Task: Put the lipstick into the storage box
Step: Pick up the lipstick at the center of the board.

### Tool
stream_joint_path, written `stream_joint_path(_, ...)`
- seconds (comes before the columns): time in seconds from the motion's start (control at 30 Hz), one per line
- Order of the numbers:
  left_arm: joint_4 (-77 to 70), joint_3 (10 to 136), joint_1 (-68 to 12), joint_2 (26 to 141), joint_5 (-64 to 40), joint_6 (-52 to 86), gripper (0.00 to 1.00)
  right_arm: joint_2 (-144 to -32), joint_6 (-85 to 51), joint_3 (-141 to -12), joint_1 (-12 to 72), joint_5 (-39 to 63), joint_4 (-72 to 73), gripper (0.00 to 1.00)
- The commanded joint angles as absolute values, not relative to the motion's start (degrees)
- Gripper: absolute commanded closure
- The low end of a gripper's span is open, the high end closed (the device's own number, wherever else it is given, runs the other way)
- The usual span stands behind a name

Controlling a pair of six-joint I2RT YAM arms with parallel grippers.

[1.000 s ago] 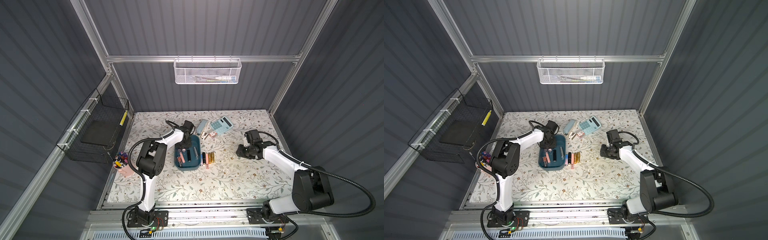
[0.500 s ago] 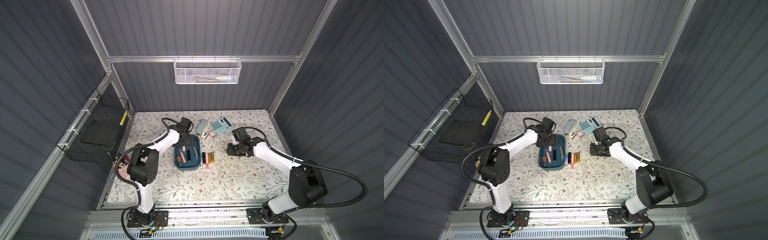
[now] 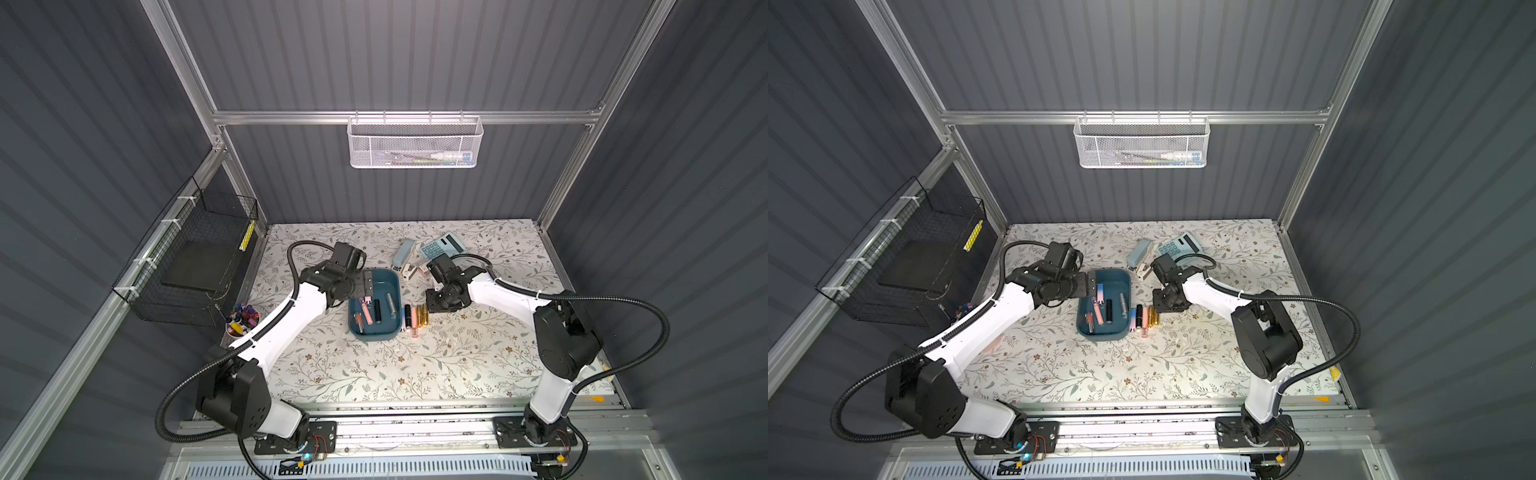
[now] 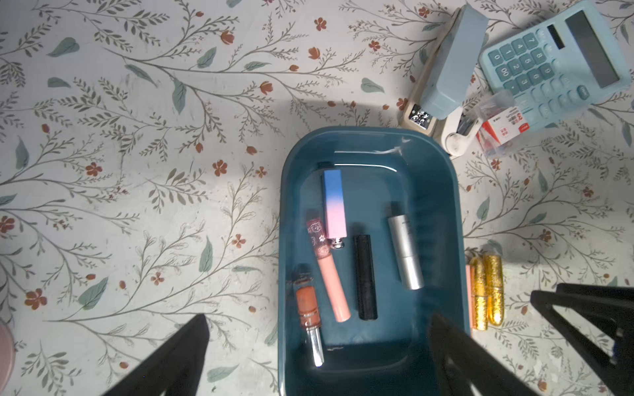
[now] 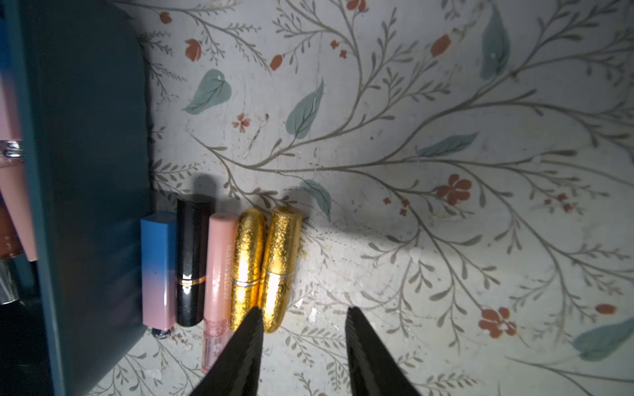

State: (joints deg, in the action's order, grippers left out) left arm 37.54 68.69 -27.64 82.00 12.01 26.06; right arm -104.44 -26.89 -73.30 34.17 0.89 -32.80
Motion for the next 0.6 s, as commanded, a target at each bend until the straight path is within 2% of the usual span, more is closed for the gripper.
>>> stream_joint_path(0.0, 38.8, 66.9, -27.3, 77.7, 13.6, 25.8, 0.0, -106.2, -27.7, -75.6, 34.9, -0.3, -35.8, 0.57)
stream_joint_path(0.57, 38.8, 63.7, -27.2, 73.8, 14.8, 24.3, 0.0, -111.2, -29.1, -77.4, 37.0, -1.0, -38.1, 0.58)
